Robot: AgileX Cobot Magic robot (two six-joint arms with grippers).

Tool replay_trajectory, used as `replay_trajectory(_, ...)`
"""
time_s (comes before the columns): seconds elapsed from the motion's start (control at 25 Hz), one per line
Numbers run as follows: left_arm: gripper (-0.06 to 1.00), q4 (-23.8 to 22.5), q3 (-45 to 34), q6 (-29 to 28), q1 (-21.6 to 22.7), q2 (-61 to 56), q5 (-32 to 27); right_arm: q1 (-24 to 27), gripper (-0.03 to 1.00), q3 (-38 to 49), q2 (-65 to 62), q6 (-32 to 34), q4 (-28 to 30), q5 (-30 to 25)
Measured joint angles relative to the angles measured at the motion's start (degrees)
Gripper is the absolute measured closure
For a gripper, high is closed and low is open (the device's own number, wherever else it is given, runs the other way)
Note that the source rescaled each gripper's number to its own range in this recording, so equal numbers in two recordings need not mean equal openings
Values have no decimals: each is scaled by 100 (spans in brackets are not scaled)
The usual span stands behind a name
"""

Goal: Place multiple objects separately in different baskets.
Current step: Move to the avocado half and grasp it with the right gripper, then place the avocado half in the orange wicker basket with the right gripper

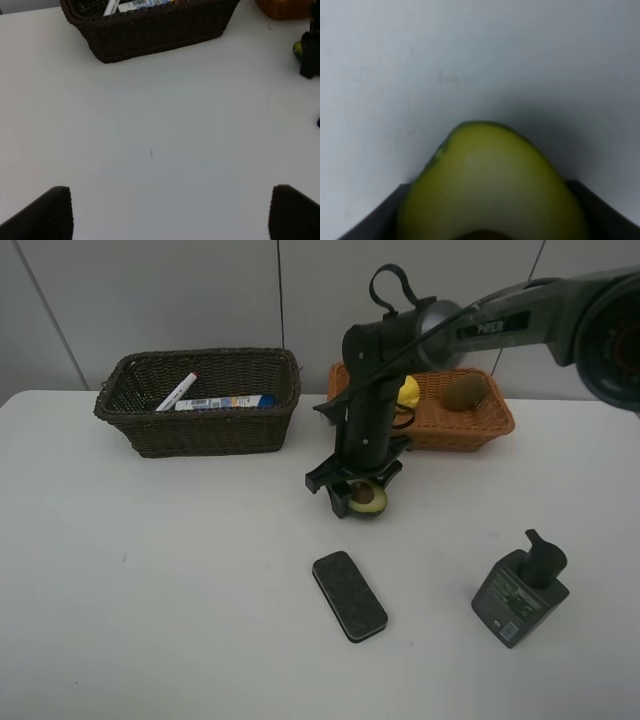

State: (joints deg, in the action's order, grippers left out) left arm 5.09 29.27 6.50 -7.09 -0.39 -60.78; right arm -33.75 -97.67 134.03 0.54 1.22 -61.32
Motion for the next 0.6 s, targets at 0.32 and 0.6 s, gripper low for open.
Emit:
replay_trajectory(0.32,-5,0,0,0,0,0,0,0,59,-335,-456,0,-122,-356)
replay_trajectory(0.6,-5,0,0,0,0,0,0,27,59,-1423,-786,0,176,-544)
